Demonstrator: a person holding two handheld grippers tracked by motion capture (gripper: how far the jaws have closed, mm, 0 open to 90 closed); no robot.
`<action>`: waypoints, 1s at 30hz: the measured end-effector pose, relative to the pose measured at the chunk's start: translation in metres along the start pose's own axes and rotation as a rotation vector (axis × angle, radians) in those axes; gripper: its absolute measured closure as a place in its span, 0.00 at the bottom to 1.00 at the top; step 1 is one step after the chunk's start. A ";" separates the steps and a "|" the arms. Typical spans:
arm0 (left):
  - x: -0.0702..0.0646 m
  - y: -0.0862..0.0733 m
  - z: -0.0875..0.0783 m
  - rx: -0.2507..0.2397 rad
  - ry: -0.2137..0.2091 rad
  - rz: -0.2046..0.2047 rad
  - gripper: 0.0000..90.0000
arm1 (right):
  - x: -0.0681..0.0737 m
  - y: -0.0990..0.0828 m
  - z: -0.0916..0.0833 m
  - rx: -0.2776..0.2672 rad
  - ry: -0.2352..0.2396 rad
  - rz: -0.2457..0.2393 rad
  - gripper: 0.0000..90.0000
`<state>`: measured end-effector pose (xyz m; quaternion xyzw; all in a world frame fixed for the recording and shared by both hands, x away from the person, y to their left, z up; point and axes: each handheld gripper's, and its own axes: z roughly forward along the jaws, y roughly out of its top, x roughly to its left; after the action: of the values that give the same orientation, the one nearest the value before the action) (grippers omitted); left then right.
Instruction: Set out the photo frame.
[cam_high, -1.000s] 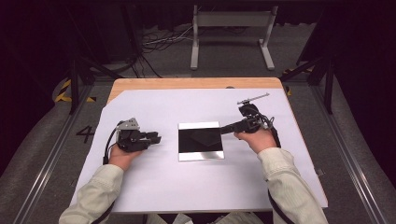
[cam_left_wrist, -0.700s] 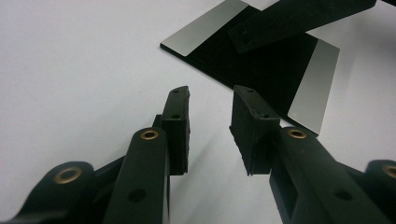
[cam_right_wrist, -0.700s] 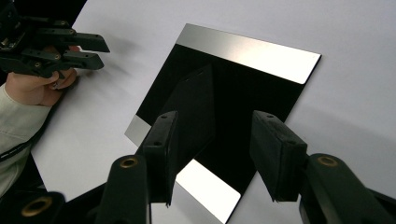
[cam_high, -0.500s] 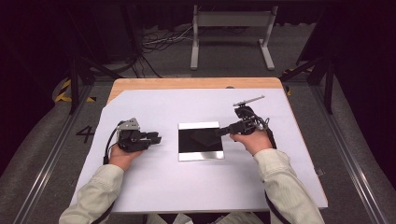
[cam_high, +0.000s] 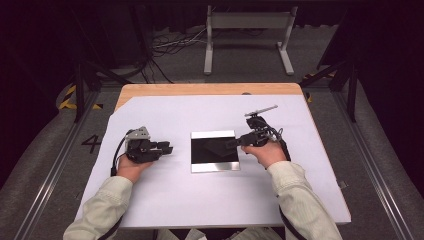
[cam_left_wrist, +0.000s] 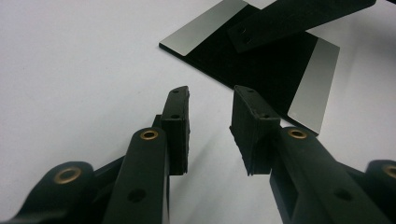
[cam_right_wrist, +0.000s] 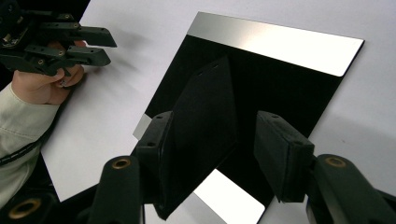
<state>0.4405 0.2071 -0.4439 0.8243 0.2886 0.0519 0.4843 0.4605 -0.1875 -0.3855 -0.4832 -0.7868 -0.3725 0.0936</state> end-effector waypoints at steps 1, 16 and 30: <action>0.000 0.000 0.000 0.000 0.000 -0.001 0.75 | 0.000 0.000 0.001 0.002 0.003 0.006 0.53; 0.000 0.000 0.000 0.001 0.000 0.002 0.75 | 0.002 -0.001 0.008 0.028 0.042 0.067 0.53; 0.000 0.000 0.000 -0.002 -0.005 -0.003 0.74 | 0.002 0.001 0.014 0.054 0.077 0.088 0.51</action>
<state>0.4404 0.2070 -0.4440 0.8236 0.2886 0.0495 0.4857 0.4627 -0.1763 -0.3936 -0.5001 -0.7703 -0.3650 0.1530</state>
